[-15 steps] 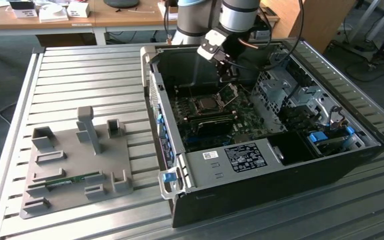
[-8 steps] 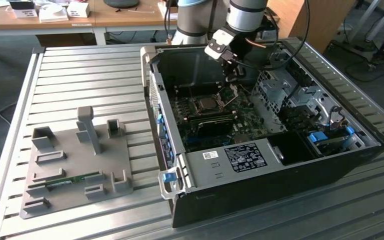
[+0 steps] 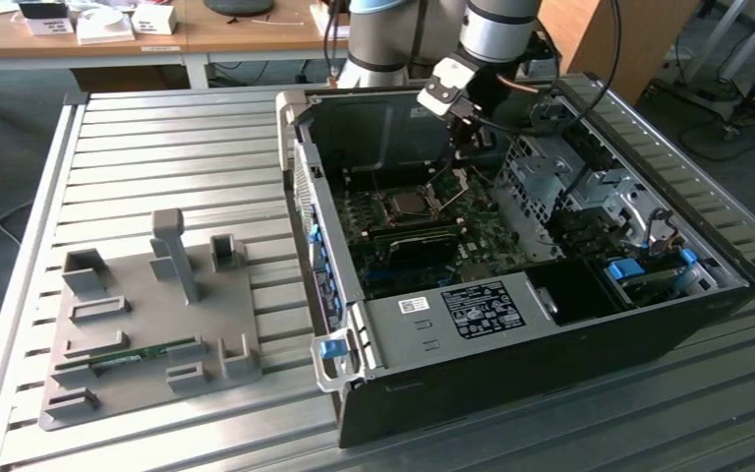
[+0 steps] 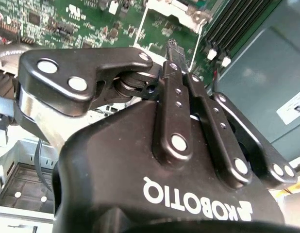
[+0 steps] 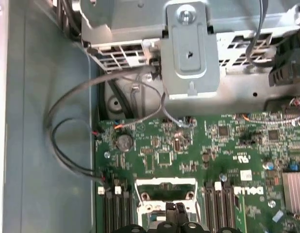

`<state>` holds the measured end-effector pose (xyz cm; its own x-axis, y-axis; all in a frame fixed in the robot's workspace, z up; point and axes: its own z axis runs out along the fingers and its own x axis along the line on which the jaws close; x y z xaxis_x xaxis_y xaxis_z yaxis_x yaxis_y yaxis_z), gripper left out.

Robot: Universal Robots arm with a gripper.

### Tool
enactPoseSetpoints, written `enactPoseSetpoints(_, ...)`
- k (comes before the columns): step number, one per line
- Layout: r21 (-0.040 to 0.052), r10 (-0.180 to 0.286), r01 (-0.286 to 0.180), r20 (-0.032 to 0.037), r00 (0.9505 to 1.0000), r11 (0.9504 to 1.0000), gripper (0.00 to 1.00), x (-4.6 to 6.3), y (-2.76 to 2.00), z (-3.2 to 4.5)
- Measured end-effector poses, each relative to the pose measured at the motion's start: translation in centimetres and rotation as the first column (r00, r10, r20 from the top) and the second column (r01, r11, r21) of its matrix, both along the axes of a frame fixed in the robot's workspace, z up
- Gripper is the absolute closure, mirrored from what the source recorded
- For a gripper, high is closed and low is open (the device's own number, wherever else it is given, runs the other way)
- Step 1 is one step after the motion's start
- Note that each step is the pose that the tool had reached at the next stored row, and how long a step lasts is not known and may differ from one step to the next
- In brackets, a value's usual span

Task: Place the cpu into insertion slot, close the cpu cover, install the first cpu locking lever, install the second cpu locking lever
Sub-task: 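Close the cpu cover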

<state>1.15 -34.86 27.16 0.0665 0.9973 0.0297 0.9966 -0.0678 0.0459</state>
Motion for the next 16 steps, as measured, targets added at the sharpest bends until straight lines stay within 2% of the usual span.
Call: enactPoseSetpoints(16,0.0002,0.0,0.0,0.0,1.0,1.0,0.89,2.9,0.0,0.0)
